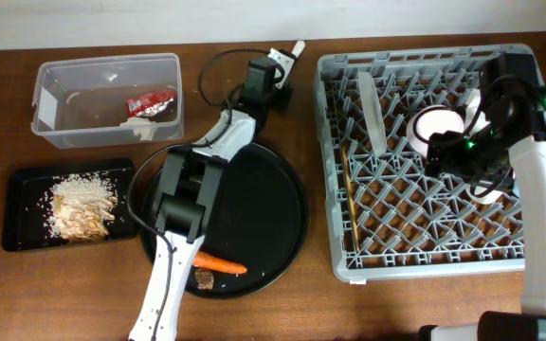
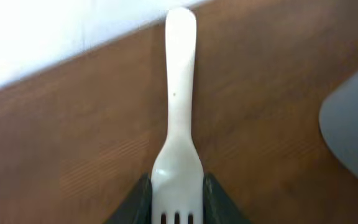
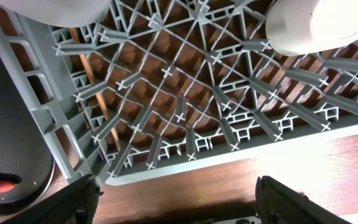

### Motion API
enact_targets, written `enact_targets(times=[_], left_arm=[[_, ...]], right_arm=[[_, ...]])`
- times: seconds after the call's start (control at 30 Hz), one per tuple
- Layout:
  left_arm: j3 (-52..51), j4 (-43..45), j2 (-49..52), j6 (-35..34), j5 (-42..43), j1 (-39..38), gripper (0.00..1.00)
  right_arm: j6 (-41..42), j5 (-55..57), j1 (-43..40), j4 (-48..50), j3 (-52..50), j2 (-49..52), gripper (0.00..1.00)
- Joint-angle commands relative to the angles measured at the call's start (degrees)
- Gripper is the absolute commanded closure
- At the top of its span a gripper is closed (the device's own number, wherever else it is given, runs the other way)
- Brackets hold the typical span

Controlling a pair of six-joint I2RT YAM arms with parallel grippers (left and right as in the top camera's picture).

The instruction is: Sort waste into correct bins and load items into the dishwasher rack

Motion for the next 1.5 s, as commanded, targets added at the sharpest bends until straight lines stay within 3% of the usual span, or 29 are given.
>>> enact_targets(times=[0.0, 0.17, 0.3, 0.37, 0.43, 0.53, 0.67, 0.73, 0.83, 0.9, 1.07, 1.13, 1.47], left_arm=[[-2.56, -13.18, -2.56, 0.70, -0.79, 0.37, 1.00], [-2.56, -35.26, -11.52, -1.01, 1.40, 0.37, 1.00], [-2.56, -45.55, -16.44, -1.01, 2.25, 0.37, 1.00], [-2.56, -44.70, -16.44, -0.96, 2.21, 0.37, 0.73], [-2.58, -43.43, -16.44, -0.98, 2.23, 0.37, 0.72], [-2.56, -43.91, -16.90, -1.01, 2.45, 0.35, 0.91], [-2.56, -47.47, -19.45, -1.03, 4.17, 0.37, 0.91], [-2.56, -47.43, -19.52, -1.01, 6.14, 0.37, 0.86], [-2.56, -49.79, -21.57, -3.19, 13.40, 0.37, 0.61], [-2.56, -51.52, -22.18, -5.64, 16.90, 0.35, 0.56], [-2.60, -50.86, -20.20, -6.29, 13.75, 0.33, 0.57], [-2.60, -54.31, -18.21, -7.32, 13.03, 0.61, 0.61], [-5.77, -68.89, -16.48, -8.85, 8.59, 2.08, 0.61]], right_arm=[[-0.42, 0.63, -0.37, -0.15, 0.22, -0.92, 0.16], [-0.42, 0.63, -0.37, -0.17, 0.22, -0.92, 0.16], [-0.42, 0.57, -0.37, -0.22, 0.22, -0.92, 0.17], [-0.42, 0.57, -0.37, -0.37, 0.22, -0.92, 0.17], [-0.42, 0.57, -0.37, -0.37, 0.22, -0.92, 0.17], [-0.42, 0.57, -0.37, -0.39, 0.22, -0.92, 0.16], [-0.44, 0.59, -0.37, -0.59, 0.22, -0.92, 0.16], [-0.42, 0.57, -0.37, -0.59, 0.22, -0.92, 0.16], [-1.03, 0.52, -0.37, -0.57, 0.22, -0.92, 0.16], [-1.03, 0.52, -0.35, -0.55, 0.22, -0.92, 0.16], [-1.03, 0.31, -0.35, -0.98, 0.22, -0.92, 0.16], [-1.05, 0.31, -0.37, -1.22, 0.22, -0.92, 0.16], [-1.05, 0.35, -0.37, -1.44, 0.22, -0.92, 0.16]])
